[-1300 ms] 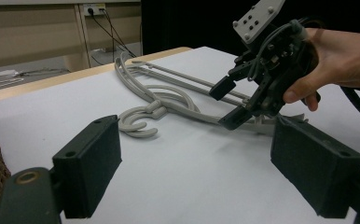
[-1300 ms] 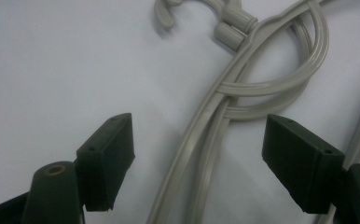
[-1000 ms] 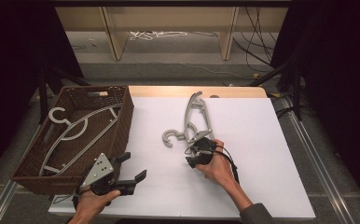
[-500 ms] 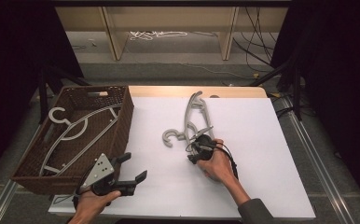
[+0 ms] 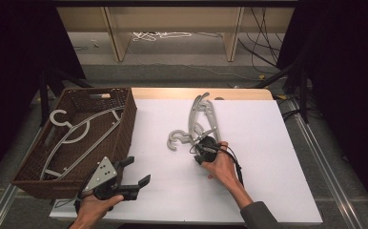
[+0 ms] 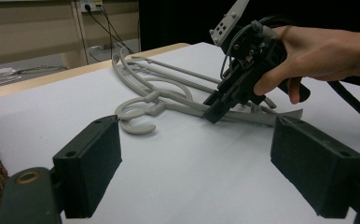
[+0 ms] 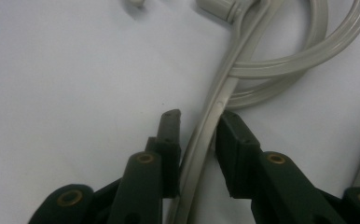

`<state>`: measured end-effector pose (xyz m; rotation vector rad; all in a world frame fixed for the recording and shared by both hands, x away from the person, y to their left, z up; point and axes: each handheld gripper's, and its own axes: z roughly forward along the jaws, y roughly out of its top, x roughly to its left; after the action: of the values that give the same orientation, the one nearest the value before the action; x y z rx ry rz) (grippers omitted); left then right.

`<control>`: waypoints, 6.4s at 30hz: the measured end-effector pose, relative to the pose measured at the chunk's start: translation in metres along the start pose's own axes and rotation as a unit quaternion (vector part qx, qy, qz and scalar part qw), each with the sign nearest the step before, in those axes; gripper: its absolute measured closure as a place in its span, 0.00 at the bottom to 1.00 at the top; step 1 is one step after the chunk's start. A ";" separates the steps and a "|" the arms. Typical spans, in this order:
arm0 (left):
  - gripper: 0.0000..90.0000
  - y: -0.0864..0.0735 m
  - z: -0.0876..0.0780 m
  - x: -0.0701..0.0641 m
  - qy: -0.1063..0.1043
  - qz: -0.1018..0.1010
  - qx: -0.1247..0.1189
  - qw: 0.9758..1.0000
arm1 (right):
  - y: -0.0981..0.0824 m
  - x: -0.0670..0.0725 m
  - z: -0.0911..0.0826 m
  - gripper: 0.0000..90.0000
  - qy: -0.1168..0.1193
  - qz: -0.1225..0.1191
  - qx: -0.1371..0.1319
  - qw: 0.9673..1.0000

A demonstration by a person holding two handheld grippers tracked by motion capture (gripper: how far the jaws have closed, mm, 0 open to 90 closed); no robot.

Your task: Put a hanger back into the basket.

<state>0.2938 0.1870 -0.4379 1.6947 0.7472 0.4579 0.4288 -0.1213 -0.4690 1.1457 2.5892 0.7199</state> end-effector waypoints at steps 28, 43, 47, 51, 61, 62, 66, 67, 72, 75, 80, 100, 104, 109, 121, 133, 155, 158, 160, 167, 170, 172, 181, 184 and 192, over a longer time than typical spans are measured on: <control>0.18 -0.001 -0.001 -0.001 -0.004 -0.005 0.003 1.000 | 0.001 -0.026 -0.046 0.92 -0.012 0.046 -0.058 0.997; 0.18 0.000 -0.001 0.000 -0.002 0.002 0.003 1.000 | -0.004 -0.033 -0.077 0.92 -0.017 0.008 -0.094 0.995; 0.18 0.000 -0.001 0.000 -0.004 0.009 0.003 1.000 | -0.004 -0.036 -0.088 0.92 -0.014 0.000 -0.112 0.994; 0.18 0.001 -0.001 0.000 -0.002 0.009 0.003 1.000 | -0.004 -0.036 -0.099 0.92 -0.007 -0.007 -0.118 0.993; 0.18 0.001 0.005 -0.006 -0.004 0.026 0.009 1.000 | -0.014 -0.033 -0.120 0.92 0.026 -0.025 -0.143 0.989; 0.18 0.001 0.006 -0.006 -0.005 0.026 0.009 1.000 | -0.016 -0.031 -0.118 0.92 0.026 -0.028 -0.151 0.988; 0.18 0.004 0.012 -0.006 -0.008 0.028 0.006 1.000 | -0.023 -0.028 -0.123 0.92 0.038 -0.041 -0.140 0.989; 0.18 0.006 0.013 -0.006 -0.004 0.032 0.008 0.999 | -0.025 -0.027 -0.124 0.92 0.044 -0.039 -0.141 0.988; 0.19 0.018 0.021 -0.006 0.006 0.047 0.012 0.999 | -0.030 -0.023 -0.135 0.92 0.062 -0.047 -0.152 0.985; 0.20 0.030 0.029 -0.007 0.010 0.056 0.029 0.998 | -0.034 -0.019 -0.140 0.92 0.073 -0.053 -0.154 0.984; 0.24 0.046 0.049 -0.008 0.001 0.082 0.076 0.994 | -0.044 -0.011 -0.147 0.92 0.092 -0.067 -0.151 0.982; 0.38 0.068 0.113 0.004 -0.049 0.158 0.144 0.976 | -0.062 0.004 -0.161 0.92 0.128 -0.092 -0.157 0.975; 0.39 0.068 0.116 0.004 -0.061 0.168 0.148 0.973 | -0.062 0.007 -0.161 0.92 0.137 -0.095 -0.156 0.974; 0.41 0.066 0.119 0.002 -0.083 0.185 0.153 0.967 | -0.062 0.011 -0.162 0.92 0.145 -0.103 -0.159 0.971; 0.68 0.066 0.118 -0.002 -0.140 0.269 0.174 0.937 | -0.063 0.006 -0.162 0.92 0.169 -0.124 -0.154 0.966; 0.81 0.078 0.109 -0.014 -0.179 0.266 0.190 0.928 | -0.066 -0.012 -0.174 0.87 0.148 -0.184 -0.158 0.959; 0.89 0.088 0.096 -0.013 -0.148 0.192 0.207 0.948 | -0.057 -0.023 -0.193 0.30 0.030 -0.072 -0.269 0.960; 0.89 0.090 0.092 -0.003 -0.136 0.157 0.206 0.956 | -0.056 -0.020 -0.194 0.27 0.022 -0.068 -0.277 0.958; 0.89 0.093 0.090 0.003 -0.127 0.141 0.205 0.960 | -0.057 -0.017 -0.194 0.27 0.020 -0.067 -0.280 0.958; 0.89 0.113 0.076 0.018 -0.115 0.092 0.187 0.971 | -0.064 -0.011 -0.191 0.23 0.043 -0.042 -0.303 0.951; 0.89 0.123 0.070 0.021 -0.110 0.083 0.181 0.974 | -0.067 -0.006 -0.183 0.22 0.050 -0.042 -0.300 0.952; 0.89 0.131 0.065 0.022 -0.107 0.075 0.174 0.976 | -0.069 -0.003 -0.179 0.22 0.055 -0.050 -0.289 0.954; 0.89 0.166 0.043 0.033 -0.103 0.060 0.163 0.979 | -0.074 0.001 -0.168 0.22 0.062 -0.048 -0.280 0.957; 0.89 0.179 0.030 0.038 -0.097 0.056 0.153 0.982 | -0.077 0.001 -0.164 0.22 0.063 -0.045 -0.277 0.958; 0.89 0.199 -0.007 0.060 -0.053 0.063 0.162 0.983 | -0.081 -0.001 -0.161 0.22 0.064 -0.039 -0.270 0.960</control>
<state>0.3795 0.2078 -0.2495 2.0634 0.6640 0.3415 0.3159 -0.2242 -0.3728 0.8406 2.2865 1.4073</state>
